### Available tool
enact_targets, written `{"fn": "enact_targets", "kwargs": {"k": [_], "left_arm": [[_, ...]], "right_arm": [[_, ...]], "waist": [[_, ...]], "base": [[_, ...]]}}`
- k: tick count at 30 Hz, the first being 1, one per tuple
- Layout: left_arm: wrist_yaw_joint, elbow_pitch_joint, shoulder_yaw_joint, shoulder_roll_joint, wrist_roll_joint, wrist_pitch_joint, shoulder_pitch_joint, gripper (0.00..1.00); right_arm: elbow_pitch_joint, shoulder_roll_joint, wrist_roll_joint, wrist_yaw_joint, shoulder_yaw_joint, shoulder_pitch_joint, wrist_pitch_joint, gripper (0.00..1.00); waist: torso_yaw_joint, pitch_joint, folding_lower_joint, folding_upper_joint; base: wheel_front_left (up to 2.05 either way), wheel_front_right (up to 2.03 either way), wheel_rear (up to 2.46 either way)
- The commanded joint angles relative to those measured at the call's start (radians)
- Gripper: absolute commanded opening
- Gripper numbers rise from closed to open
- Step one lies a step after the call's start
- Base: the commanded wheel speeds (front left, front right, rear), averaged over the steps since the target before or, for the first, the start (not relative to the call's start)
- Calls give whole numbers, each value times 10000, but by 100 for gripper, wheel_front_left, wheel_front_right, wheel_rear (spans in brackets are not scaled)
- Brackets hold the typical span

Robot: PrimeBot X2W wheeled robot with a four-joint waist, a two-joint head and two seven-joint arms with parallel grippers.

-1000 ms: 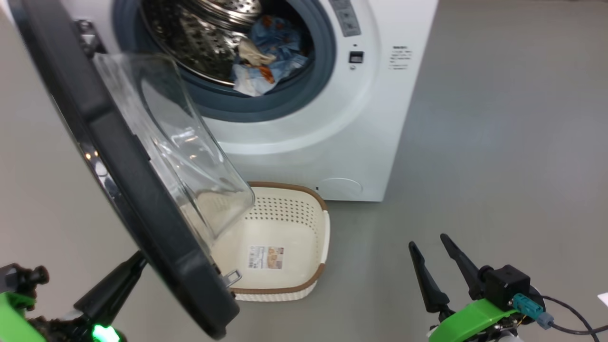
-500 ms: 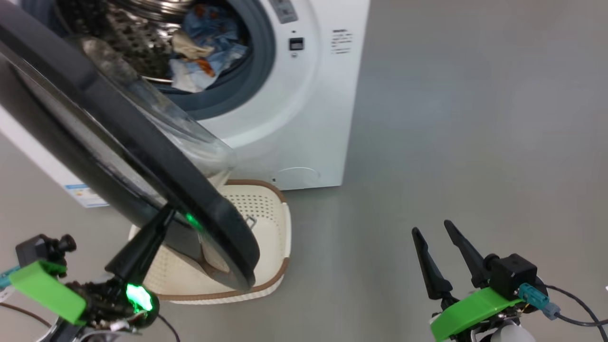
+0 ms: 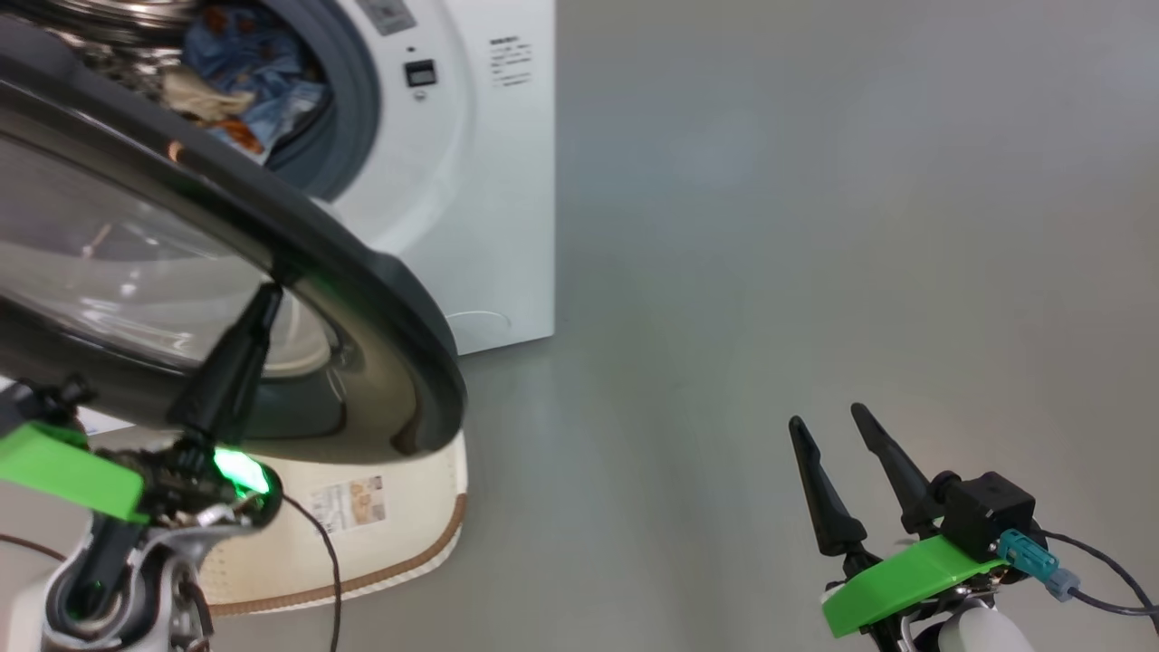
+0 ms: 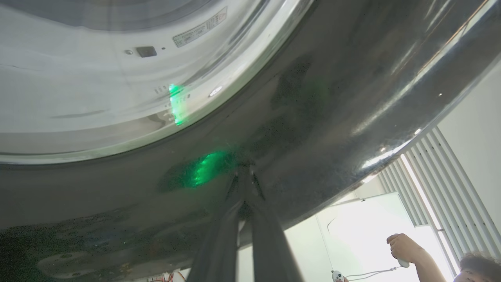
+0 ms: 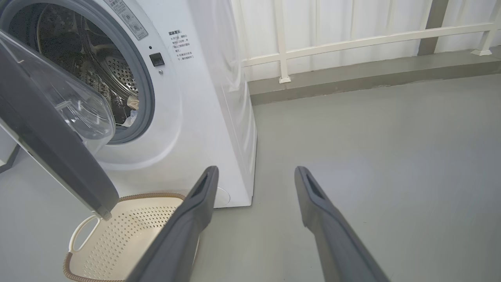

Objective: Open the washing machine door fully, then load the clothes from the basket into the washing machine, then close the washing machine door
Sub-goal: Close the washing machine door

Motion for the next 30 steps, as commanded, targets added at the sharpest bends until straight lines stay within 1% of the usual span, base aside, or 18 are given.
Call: {"fn": "enact_targets", "kwargs": {"k": [1,7,16,20,22,30], "left_arm": [[-113,-197,339,164,131,-128,-569,0],[-115,141,430,164,276,-505,-1143,0],[-116,328,593,164,315,-702,-1352,0],[-116,321,706,164,385,-870,-1161,0],[-116,286,816,164,375,-1164,-907,0],[-116,81,855,164,589,-1788,208,0]], "right_arm": [[-321,13,67,16,246,-286,-119,100],[-393,13,82,16,234,-317,-119,100],[-413,13,86,16,179,-335,-120,100],[-372,13,100,16,172,-322,-120,100],[-320,13,104,16,199,-278,-120,100],[-134,13,151,16,228,-40,-120,100]], "waist": [[-368,219,0,0],[-582,343,0,0],[-568,318,0,0],[-431,149,0,0],[-302,-51,0,0],[176,-788,0,0]], "base": [[0,0,0],[0,0,0],[0,0,0],[0,0,0],[0,0,0],[0,0,0]]}}
